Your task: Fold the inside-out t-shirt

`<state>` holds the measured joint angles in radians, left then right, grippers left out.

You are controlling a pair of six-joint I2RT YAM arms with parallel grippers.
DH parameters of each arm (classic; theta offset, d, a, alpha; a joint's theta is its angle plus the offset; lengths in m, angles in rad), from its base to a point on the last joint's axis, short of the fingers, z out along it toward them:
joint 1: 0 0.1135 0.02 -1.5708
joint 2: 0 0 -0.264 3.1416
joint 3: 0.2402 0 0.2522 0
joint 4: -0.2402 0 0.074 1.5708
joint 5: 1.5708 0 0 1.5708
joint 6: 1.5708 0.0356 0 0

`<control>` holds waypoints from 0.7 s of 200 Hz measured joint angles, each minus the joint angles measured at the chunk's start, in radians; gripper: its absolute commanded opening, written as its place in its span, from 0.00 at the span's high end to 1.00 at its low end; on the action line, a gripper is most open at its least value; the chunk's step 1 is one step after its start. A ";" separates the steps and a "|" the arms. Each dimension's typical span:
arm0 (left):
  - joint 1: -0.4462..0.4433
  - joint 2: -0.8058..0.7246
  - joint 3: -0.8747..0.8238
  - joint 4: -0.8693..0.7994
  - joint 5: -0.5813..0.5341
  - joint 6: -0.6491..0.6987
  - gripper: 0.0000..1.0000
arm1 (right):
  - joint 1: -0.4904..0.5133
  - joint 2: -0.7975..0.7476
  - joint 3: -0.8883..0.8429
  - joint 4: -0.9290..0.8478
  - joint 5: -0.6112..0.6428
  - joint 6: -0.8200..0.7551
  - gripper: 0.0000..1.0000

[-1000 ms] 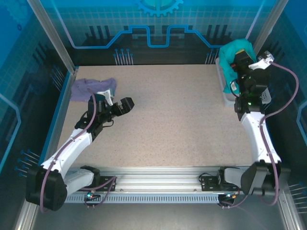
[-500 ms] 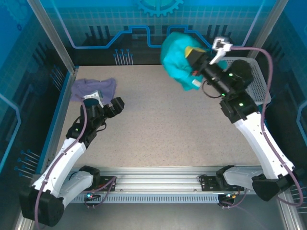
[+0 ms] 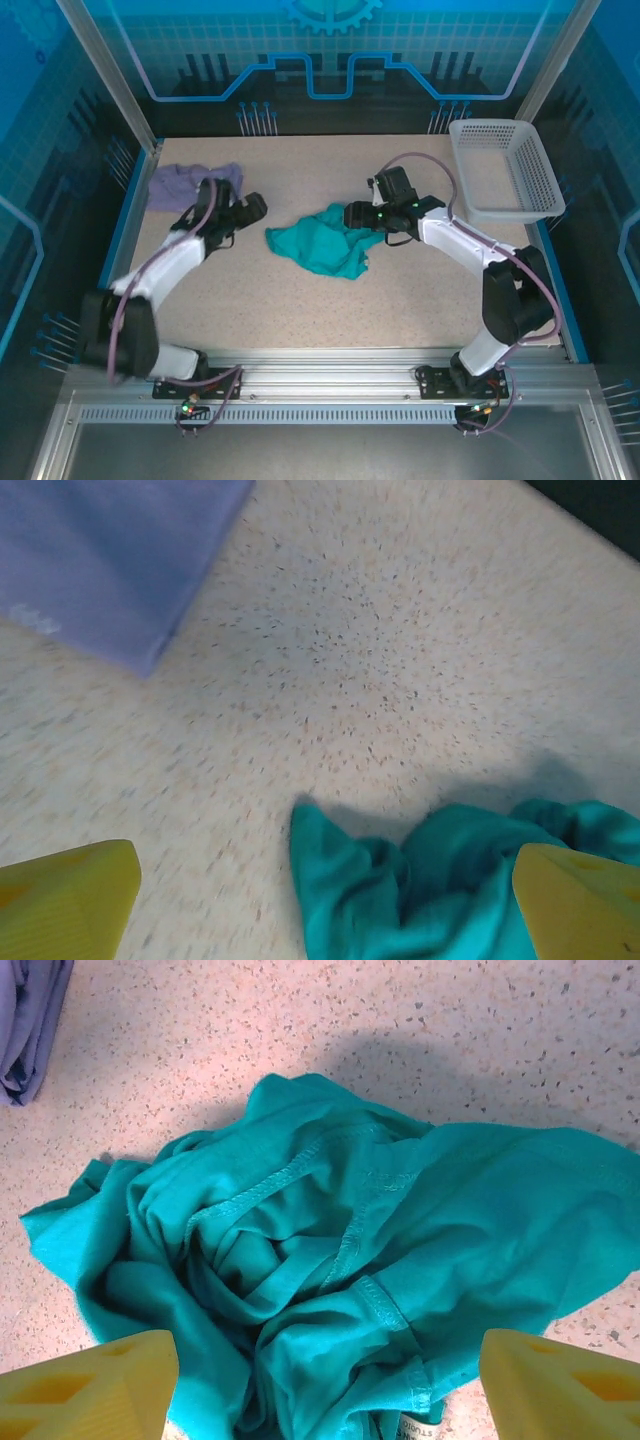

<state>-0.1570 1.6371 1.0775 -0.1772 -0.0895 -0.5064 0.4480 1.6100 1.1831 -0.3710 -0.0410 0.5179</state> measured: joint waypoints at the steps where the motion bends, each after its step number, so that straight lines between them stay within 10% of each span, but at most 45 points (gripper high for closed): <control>1: 0.000 0.009 0.006 0.000 0.000 0.002 0.11 | 0.001 -0.001 0.000 0.000 0.001 0.000 0.20; 53: 0.072 0.439 0.418 -0.108 0.104 0.059 0.22 | 0.009 -0.039 -0.018 -0.001 0.015 -0.021 0.20; 140: 0.264 0.515 0.516 -0.186 0.195 0.047 0.22 | 0.010 -0.017 -0.043 -0.011 0.014 -0.022 0.20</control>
<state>0.1070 2.1521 1.5936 -0.3630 0.1059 -0.4595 0.4583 1.5929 1.1400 -0.3820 -0.0273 0.4957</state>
